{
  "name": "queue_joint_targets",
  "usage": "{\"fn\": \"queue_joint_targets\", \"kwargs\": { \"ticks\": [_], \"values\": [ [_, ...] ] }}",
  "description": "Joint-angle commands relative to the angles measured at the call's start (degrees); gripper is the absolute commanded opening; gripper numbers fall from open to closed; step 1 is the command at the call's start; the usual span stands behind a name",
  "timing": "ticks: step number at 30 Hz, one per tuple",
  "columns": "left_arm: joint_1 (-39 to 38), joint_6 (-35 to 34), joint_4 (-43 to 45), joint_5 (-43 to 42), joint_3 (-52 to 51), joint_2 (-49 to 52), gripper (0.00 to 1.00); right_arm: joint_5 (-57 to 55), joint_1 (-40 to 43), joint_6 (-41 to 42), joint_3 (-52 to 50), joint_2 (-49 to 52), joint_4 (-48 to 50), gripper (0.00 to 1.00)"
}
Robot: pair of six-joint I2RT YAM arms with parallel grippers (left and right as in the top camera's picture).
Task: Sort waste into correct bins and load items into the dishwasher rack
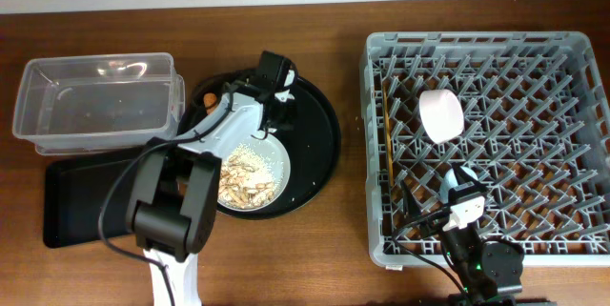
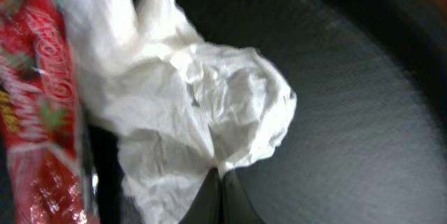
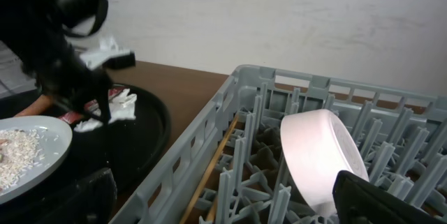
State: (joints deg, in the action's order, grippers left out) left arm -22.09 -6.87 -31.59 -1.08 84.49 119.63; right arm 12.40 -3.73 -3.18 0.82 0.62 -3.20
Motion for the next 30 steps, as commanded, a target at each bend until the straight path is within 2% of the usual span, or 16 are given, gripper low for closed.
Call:
{"fn": "queue_joint_targets", "kwargs": {
  "ticks": [1,3,5,8,12,13,15,17,19,21,24,26,30],
  "values": [
    [0.8,-0.2,-9.2,-0.9,7.4,-10.4,0.01,0.7,0.4,0.0,-0.5,-0.4,0.0,0.98],
    [3.3,-4.9,-16.9,6.0,8.9,-16.1,0.01,0.7,0.4,0.0,-0.5,-0.4,0.0,0.98],
    [8.4,-7.0,-19.6,13.6,8.9,-18.9,0.01,0.7,0.4,0.0,-0.5,-0.4,0.0,0.98],
    [20.5,-7.3,-17.4,13.7,8.7,-17.9,0.01,0.7,0.4,0.0,-0.5,-0.4,0.0,0.98],
    [27.1,-7.3,-18.2,12.7,8.7,-16.4,0.01,0.7,0.4,0.0,-0.5,-0.4,0.0,0.98],
    [27.8,-7.3,-18.3,12.6,8.6,-16.4,0.06,0.7,0.4,0.0,-0.5,-0.4,0.0,0.98],
    [27.7,-7.2,-16.3,10.8,8.6,-16.3,0.63,0.7,0.4,0.0,-0.5,-0.4,0.0,0.98],
    [27.1,-6.1,-14.8,7.9,9.3,-16.4,0.73,0.7,0.4,0.0,-0.5,-0.4,0.0,0.98],
    [25.0,-5.0,-15.1,0.1,10.6,-16.4,0.73,0.7,0.4,0.0,-0.5,-0.4,0.0,0.98],
    [20.5,-4.2,-15.4,-2.8,10.2,-15.3,0.72,0.7,0.4,0.0,-0.5,-0.4,0.0,0.98],
    [12.2,6.0,-13.8,-1.4,10.1,-10.1,0.68,0.7,0.4,0.0,-0.5,-0.4,0.0,0.98],
    [7.5,6.9,-11.7,4.0,10.1,-4.7,0.68,0.7,0.4,0.0,-0.5,-0.4,0.0,0.98],
    [5.4,6.3,-8.1,4.1,10.1,4.6,0.66,0.7,0.4,0.0,-0.5,-0.4,0.0,0.98]
  ]
}}
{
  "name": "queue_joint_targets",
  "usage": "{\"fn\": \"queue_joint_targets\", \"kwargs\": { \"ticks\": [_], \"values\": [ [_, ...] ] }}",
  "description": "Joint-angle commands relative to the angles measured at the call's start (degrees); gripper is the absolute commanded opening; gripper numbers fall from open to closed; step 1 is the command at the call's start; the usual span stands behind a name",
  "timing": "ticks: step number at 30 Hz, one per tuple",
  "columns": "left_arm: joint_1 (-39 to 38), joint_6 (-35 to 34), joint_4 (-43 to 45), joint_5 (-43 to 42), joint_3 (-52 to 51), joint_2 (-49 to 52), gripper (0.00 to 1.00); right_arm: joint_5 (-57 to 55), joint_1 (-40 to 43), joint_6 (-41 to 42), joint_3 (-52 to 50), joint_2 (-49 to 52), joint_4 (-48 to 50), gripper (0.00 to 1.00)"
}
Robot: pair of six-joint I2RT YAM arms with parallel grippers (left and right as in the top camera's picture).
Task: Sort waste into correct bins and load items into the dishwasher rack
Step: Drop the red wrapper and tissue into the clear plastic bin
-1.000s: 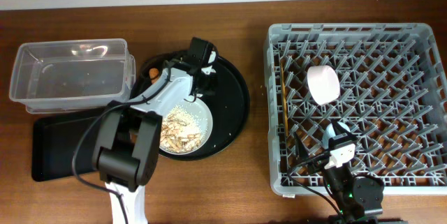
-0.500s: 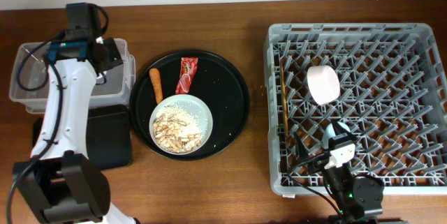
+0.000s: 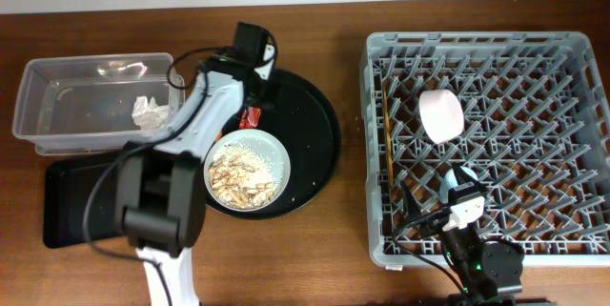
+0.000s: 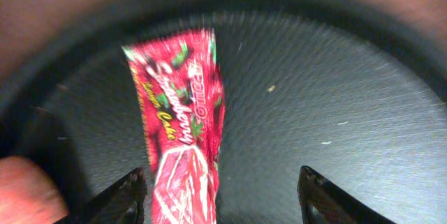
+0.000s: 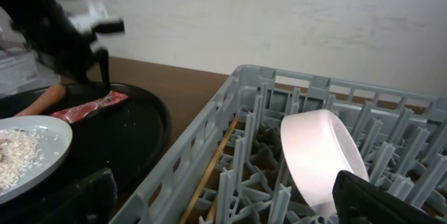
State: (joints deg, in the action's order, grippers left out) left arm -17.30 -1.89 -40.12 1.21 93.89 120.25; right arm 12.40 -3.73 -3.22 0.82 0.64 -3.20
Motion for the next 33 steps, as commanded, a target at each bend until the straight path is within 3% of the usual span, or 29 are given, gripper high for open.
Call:
{"fn": "queue_joint_targets", "kwargs": {
  "ticks": [1,4,5,7,8,11,16,19,21,23,24,28,29,32,33],
  "values": [
    [0.8,1.3,0.5,1.9,0.7,5.3,0.66,0.7,0.4,0.1,-0.5,-0.4,0.0,0.98],
    [1.7,1.3,0.7,1.8,0.7,7.0,0.63,0.7,0.4,0.1,-0.5,-0.4,0.0,0.98],
    [1.9,1.3,0.6,1.8,0.7,7.1,0.57,0.7,0.4,0.1,-0.5,-0.4,0.0,0.98],
    [1.9,1.3,0.4,1.2,0.7,7.1,0.13,0.7,0.4,0.1,-0.5,-0.4,0.0,0.98],
    [1.8,1.3,-0.9,1.2,1.2,6.6,0.0,0.7,0.4,0.1,-0.5,-0.4,0.0,0.98],
    [3.3,-3.0,-8.5,3.6,8.0,2.2,0.0,0.7,0.4,0.1,-0.5,-0.4,0.0,0.98],
    [14.0,-14.5,-20.7,5.3,13.0,-5.9,0.0,0.7,0.4,0.1,-0.5,-0.4,0.0,0.98],
    [20.8,-19.4,-20.8,5.3,10.5,-5.4,0.0,0.7,0.4,0.1,-0.5,-0.3,0.0,0.98],
    [24.3,-23.4,-20.0,3.9,10.4,-5.4,0.09,0.7,0.4,0.1,-0.5,-0.3,0.0,0.98],
    [25.4,-23.3,-19.6,0.4,10.4,-5.4,0.4,0.7,0.4,0.1,-0.5,-0.3,0.0,0.98],
    [25.4,-23.3,-20.0,-1.1,10.4,-5.4,0.45,0.7,0.4,0.1,-0.5,-0.3,0.0,0.98],
    [24.0,-22.5,-19.4,-4.3,10.6,-6.5,0.48,0.7,0.4,0.1,-0.5,-0.3,0.0,0.98],
    [19.3,-15.6,-19.4,-2.7,9.9,-6.3,0.46,0.7,0.4,0.1,-0.5,-0.3,0.0,0.98],
    [12.2,-12.3,-16.1,6.5,6.0,-6.0,0.47,0.7,0.4,0.1,-0.5,-0.3,0.0,0.98],
    [10.3,-12.3,-14.1,8.5,4.3,-5.8,0.51,0.7,0.4,0.1,-0.5,-0.3,0.0,0.98]
  ]
}}
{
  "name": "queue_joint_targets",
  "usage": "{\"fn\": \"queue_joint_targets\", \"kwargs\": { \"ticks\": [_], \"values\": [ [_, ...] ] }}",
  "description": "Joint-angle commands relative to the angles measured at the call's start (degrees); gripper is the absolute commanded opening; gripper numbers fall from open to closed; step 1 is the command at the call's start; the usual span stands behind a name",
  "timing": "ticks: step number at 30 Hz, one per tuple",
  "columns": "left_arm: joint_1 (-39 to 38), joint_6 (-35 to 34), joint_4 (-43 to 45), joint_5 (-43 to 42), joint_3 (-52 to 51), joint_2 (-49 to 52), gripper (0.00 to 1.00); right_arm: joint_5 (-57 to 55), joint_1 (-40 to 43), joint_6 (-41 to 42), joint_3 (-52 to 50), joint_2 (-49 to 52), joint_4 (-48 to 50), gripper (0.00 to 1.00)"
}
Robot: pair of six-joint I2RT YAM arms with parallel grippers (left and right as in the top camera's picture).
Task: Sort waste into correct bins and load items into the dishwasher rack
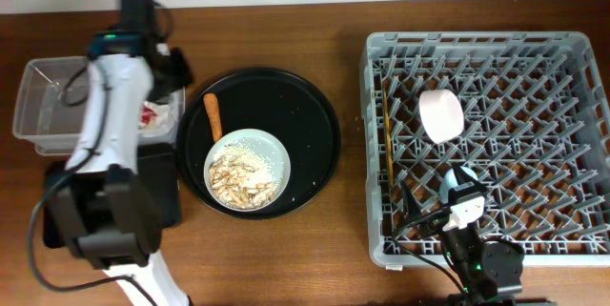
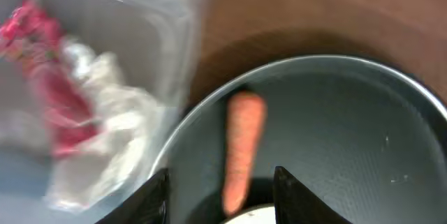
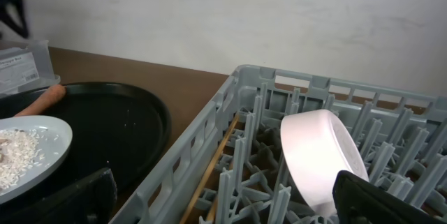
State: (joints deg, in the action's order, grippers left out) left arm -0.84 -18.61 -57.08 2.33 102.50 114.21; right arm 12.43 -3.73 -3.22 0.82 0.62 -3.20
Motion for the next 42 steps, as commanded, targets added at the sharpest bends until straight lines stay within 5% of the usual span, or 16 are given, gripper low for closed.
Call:
{"fn": "queue_joint_targets", "kwargs": {
  "ticks": [1,4,12,15,17,26,28,30,31,35,40,41,42],
  "values": [
    [-7.5,4.4,5.6,8.0,-6.3,0.5,0.53,0.7,0.4,0.1,-0.5,-0.3,0.0,0.98],
    [-9.2,2.3,12.7,8.0,-11.3,3.1,0.53,0.7,0.4,0.1,-0.5,-0.3,0.0,0.98],
    [-6.5,-1.1,13.8,9.0,-11.3,11.9,0.48,0.7,0.4,0.1,-0.5,-0.3,0.0,0.98],
    [-6.5,-1.1,14.0,8.9,-10.8,12.2,0.27,0.7,0.4,0.1,-0.5,-0.3,0.0,0.98],
    [-6.5,-1.1,13.0,9.1,-8.9,11.5,0.25,0.7,0.4,0.1,-0.5,-0.3,0.0,0.98],
    [-6.3,-1.7,-6.1,9.1,0.1,-5.6,0.14,0.7,0.4,0.1,-0.5,-0.3,0.0,0.98],
    [-4.5,-8.2,-18.6,9.4,0.1,-10.3,0.01,0.7,0.4,0.1,-0.5,-0.3,0.0,0.98],
    [-1.9,-17.5,-27.6,14.4,-1.2,-14.5,0.01,0.7,0.4,0.1,-0.5,-0.3,0.0,0.98],
    [-0.3,-22.2,-29.2,16.6,-3.4,-16.7,0.01,0.7,0.4,0.1,-0.5,-0.3,0.0,0.98],
    [8.6,-23.5,-22.8,16.3,-19.6,-23.3,0.01,0.7,0.4,0.1,-0.5,-0.3,0.0,0.98],
    [23.6,-23.6,-8.0,3.7,-39.0,-24.2,0.05,0.7,0.4,0.1,-0.5,-0.3,0.0,0.98],
    [25.9,-23.6,-6.1,-0.1,-40.4,-24.2,0.22,0.7,0.4,0.1,-0.5,-0.3,0.0,0.98],
    [27.9,-23.6,-5.0,-4.4,-40.7,-24.2,0.54,0.7,0.4,0.1,-0.5,-0.3,0.0,0.98]
  ]
}}
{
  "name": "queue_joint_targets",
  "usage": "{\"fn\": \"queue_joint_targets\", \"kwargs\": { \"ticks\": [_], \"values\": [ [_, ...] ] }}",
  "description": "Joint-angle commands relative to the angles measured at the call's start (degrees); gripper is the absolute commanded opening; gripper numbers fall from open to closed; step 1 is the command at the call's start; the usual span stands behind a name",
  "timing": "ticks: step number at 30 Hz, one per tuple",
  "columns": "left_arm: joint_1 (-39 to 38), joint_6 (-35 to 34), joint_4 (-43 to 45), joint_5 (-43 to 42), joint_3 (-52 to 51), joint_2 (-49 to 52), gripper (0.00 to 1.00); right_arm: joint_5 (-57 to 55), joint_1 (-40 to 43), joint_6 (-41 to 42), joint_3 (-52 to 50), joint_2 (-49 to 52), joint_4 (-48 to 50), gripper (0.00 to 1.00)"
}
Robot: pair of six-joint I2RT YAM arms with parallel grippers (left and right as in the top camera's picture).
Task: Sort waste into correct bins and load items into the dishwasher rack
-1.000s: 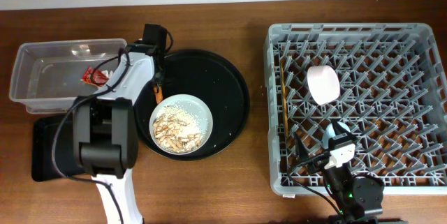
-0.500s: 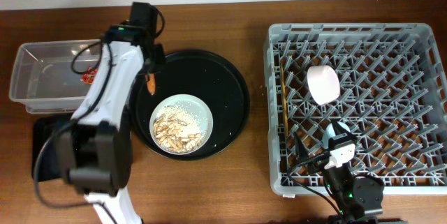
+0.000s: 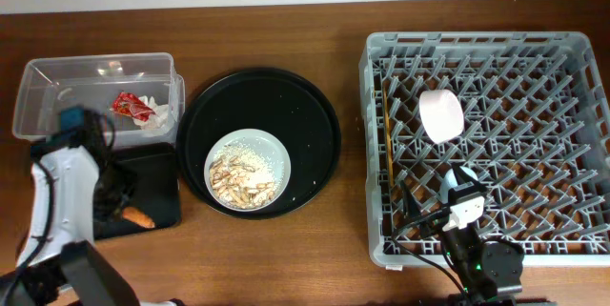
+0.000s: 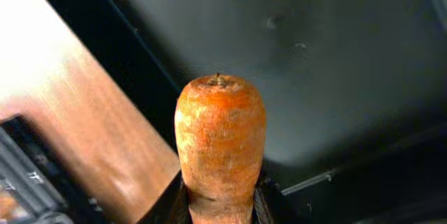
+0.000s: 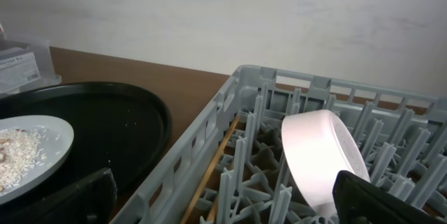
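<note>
An orange carrot (image 4: 220, 137) sticks up between the jaws of my left gripper (image 4: 220, 199), which is shut on it. In the overhead view that gripper (image 3: 126, 213) and the carrot (image 3: 141, 217) hang over the right front part of the black bin (image 3: 67, 201). The clear container (image 3: 57, 106) holds a red wrapper (image 3: 129, 104) and white tissue (image 3: 152, 115). A white plate of food scraps (image 3: 248, 168) sits on the round black tray (image 3: 305, 115). My right gripper (image 5: 223, 203) stands open low in the grey dishwasher rack (image 3: 486, 239), near a white bowl (image 5: 321, 154).
A wooden chopstick (image 3: 388, 153) lies along the rack's left side. The black bin's dark floor (image 4: 314, 56) fills the left wrist view, with bare brown table (image 4: 70, 112) beside it. The clear container stands just behind the black bin.
The carrot was lying on the black tray beside the plate and my left gripper was open by the clear container. Now that gripper is shut on the carrot over the black bin.
First my left gripper was shut on white tissue on the tray beside the red wrapper. Then the tissue lay in the clear container and the gripper was open over the wrapper. Then the wrapper was in the container too. Now the carrot is held over the black bin.
</note>
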State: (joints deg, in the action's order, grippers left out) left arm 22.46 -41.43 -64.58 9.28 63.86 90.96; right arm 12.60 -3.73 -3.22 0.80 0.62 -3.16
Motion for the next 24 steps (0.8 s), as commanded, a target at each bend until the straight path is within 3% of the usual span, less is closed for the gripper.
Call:
{"fn": "queue_joint_targets", "kwargs": {
  "ticks": [1,5,7,8,10,12,14,16,20,24],
  "values": [
    [6.1,-0.7,3.7,-14.7,-2.0,-1.0,0.61,0.5,0.4,0.1,-0.5,-0.3,0.0,0.98],
    [5.9,6.0,6.8,-30.3,0.0,-1.0,0.64,0.5,0.4,0.1,-0.5,-0.3,0.0,0.98],
    [0.6,12.1,7.2,-35.7,2.8,-1.0,0.64,0.5,0.4,0.1,-0.5,-0.3,0.0,0.98],
    [-7.9,19.0,7.8,-34.6,5.1,-1.0,0.72,0.5,0.4,0.1,-0.5,-0.3,0.0,0.98],
    [-19.6,23.5,10.3,-28.4,5.6,-1.0,0.85,0.5,0.4,0.1,-0.5,-0.3,0.0,0.98],
    [-34.4,25.1,14.4,-14.9,5.6,0.2,0.85,0.5,0.4,0.1,-0.5,-0.3,0.0,0.98],
    [-44.3,25.1,18.5,-6.4,5.6,2.3,0.85,0.5,0.4,0.1,-0.5,-0.3,0.0,0.98],
    [-53.0,25.0,23.1,-1.5,5.6,6.7,0.81,0.5,0.4,0.1,-0.5,-0.3,0.0,0.98],
    [-56.8,22.2,25.1,-1.4,5.6,13.4,0.66,0.5,0.4,0.1,-0.5,-0.3,0.0,0.98],
    [-57.7,24.0,25.1,-1.5,5.6,18.3,0.36,0.5,0.4,0.1,-0.5,-0.3,0.0,0.98]
  ]
}}
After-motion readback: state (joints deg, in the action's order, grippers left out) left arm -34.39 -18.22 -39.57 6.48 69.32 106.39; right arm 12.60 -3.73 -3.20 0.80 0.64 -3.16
